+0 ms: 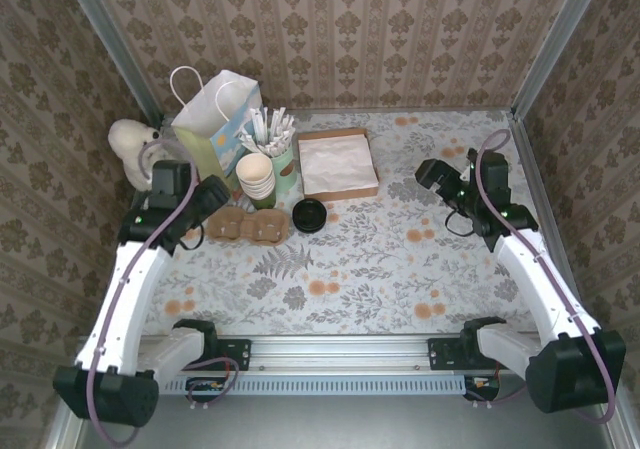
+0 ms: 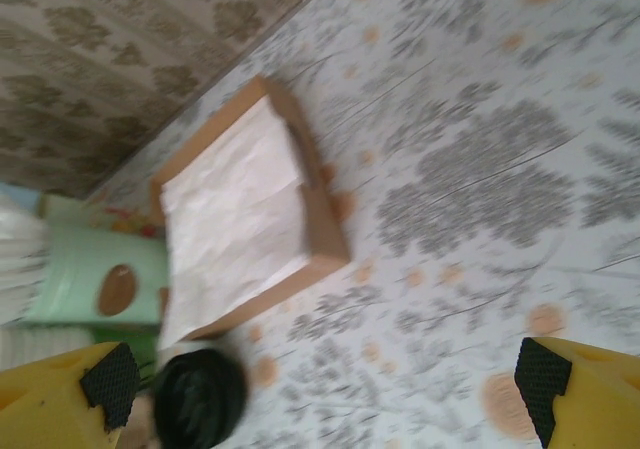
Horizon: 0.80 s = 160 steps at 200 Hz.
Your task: Pack the takeout coffee
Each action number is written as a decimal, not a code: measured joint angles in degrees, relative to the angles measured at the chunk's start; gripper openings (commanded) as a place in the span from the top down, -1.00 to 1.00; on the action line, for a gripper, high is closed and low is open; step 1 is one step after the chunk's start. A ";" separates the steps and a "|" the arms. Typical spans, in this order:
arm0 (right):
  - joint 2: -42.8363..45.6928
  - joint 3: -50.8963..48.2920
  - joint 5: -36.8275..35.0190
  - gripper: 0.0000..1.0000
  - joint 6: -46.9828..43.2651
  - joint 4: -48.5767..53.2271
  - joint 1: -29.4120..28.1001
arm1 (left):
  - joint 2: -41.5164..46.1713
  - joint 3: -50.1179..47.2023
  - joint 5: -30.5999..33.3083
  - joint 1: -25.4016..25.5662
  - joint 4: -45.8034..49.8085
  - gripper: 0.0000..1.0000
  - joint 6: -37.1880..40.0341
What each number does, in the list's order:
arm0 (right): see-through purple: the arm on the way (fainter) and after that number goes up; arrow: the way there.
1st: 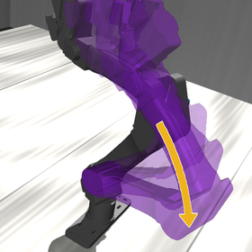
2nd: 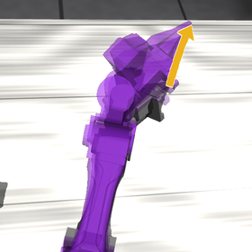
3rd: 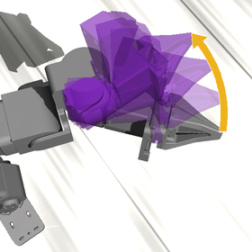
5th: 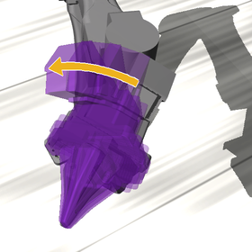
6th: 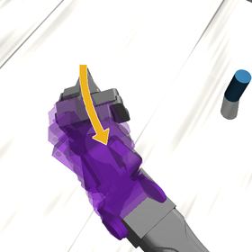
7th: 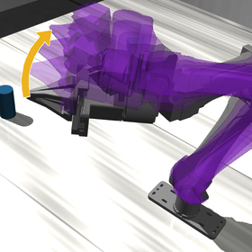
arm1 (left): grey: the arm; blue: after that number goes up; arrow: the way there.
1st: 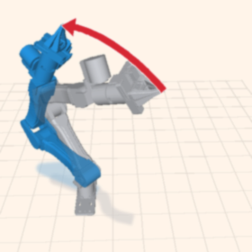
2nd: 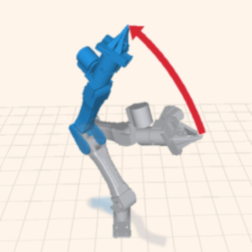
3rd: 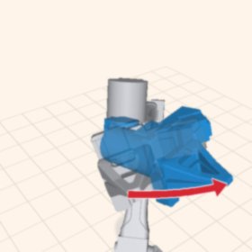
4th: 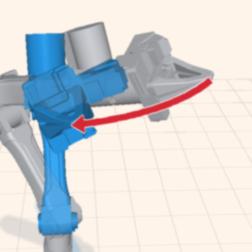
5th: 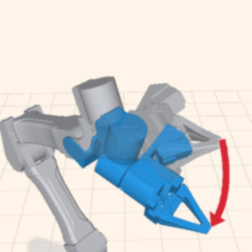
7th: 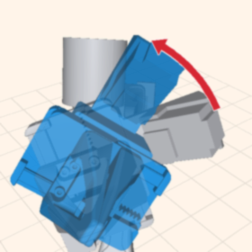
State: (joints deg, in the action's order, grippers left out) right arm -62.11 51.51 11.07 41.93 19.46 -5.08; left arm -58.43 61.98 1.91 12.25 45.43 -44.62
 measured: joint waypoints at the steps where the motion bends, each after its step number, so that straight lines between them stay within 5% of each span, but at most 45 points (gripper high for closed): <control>1: -0.07 0.04 0.20 -1.00 0.17 0.00 -0.04 | -0.44 0.20 -0.22 0.26 0.00 -0.39 -0.13; 75: -3.13 3.02 5.70 -1.00 3.63 0.63 -5.20 | -19.69 10.21 -3.61 3.06 -3.67 0.01 3.52; 160: -0.42 3.15 2.36 -1.00 3.02 3.96 -6.05 | -26.27 13.55 -0.55 3.15 -4.33 0.31 6.12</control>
State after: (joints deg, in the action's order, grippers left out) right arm -62.52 54.65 13.43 44.95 23.42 -11.14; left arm -84.71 75.53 1.37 15.40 41.10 -38.50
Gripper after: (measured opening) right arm 0.999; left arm 0.357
